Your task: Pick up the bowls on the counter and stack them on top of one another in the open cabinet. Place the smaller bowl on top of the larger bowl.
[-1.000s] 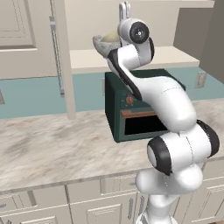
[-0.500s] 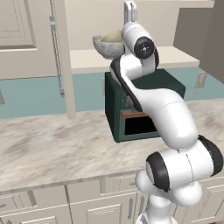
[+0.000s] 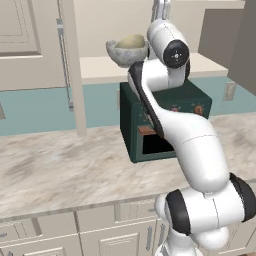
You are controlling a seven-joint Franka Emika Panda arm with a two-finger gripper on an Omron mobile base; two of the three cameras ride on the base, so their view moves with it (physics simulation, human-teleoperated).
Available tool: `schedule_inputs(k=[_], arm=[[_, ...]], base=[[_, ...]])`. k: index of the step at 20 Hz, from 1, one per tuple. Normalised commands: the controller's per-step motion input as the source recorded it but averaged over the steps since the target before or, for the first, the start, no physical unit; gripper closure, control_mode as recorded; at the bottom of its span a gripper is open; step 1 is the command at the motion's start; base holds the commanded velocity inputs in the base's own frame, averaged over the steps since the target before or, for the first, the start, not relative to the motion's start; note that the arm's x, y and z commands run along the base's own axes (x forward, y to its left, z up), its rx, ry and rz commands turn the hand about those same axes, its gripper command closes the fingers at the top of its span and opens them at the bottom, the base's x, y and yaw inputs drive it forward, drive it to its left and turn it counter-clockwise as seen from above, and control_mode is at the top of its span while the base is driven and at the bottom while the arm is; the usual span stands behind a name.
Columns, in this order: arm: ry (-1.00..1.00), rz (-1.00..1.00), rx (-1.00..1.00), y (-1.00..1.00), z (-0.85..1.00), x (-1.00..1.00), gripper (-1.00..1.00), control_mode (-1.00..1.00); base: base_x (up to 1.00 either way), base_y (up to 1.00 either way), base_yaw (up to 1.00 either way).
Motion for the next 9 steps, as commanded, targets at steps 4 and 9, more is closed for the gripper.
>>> schedule_inputs(k=[4,9], arm=[[0.05,-0.02,0.10,-0.09,0.18,-0.58,-1.00,-1.00],[0.02,-0.02,0.07,-0.06,0.05,-0.62,-1.00,-1.00]], base=[[0.00,0.00,0.00],[0.00,0.00,0.00]])
